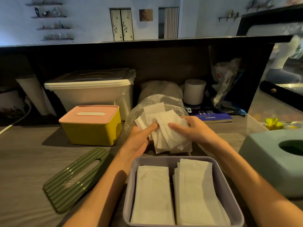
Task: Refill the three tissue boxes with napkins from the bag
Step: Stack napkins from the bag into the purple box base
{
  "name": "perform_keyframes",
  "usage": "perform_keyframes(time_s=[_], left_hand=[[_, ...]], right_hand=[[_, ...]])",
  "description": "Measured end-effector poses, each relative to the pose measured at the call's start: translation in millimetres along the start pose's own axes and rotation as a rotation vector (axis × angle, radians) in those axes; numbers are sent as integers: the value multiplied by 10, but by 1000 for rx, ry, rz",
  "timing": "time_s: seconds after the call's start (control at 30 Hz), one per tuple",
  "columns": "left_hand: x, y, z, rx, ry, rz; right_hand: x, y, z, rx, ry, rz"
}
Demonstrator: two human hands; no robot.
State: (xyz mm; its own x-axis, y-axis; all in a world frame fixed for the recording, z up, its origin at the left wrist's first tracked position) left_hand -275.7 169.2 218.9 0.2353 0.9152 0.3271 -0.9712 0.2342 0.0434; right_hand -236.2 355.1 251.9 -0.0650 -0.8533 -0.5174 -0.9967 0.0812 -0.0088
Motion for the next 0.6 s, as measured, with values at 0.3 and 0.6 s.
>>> perform_keyframes(time_s=[0.3,0.6], left_hand=[[42,-48,141,-15,-208,74],[-18,-50,115,-63,-256,188]], right_hand=[[14,0,5,-70,86,-19],[-95,16,-23,-39,203,94]])
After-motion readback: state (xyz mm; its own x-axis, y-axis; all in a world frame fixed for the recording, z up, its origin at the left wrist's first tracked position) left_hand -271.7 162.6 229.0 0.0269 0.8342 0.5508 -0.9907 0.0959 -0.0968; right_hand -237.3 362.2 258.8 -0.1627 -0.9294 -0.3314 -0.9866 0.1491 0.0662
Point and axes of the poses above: each hand's wrist, its own y-axis towards the middle knuckle, its own x-axis out of the palm, z = x × y, the point moved 3 cm from there along y, towards the middle knuckle, and after that the axes turned 3 degrees about x, right-handed, at the moved point
